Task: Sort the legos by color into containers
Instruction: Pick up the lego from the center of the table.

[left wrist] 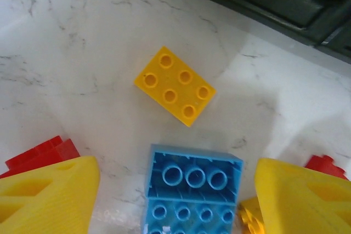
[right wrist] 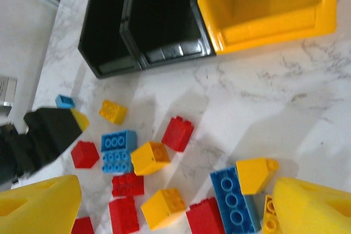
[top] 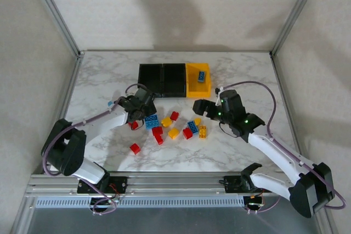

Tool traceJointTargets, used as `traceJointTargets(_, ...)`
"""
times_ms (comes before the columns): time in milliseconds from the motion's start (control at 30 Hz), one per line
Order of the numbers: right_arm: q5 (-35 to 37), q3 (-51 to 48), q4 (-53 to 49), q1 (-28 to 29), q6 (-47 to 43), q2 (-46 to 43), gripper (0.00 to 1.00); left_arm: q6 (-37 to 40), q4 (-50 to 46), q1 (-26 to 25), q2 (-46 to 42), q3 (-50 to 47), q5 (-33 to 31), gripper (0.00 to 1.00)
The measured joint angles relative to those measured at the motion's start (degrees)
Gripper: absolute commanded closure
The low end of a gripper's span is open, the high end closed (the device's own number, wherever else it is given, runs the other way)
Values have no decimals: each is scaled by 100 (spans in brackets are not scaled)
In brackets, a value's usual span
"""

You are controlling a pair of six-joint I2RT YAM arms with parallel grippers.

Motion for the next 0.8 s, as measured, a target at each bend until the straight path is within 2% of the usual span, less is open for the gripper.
traceJointTargets(333,13,-240,70,205,59,96,10,-79,96,74,981,612,-138,18)
traceJointTargets(800,61,-249,74,205,162,96,10,-105,210,120,1937,942,-317,22)
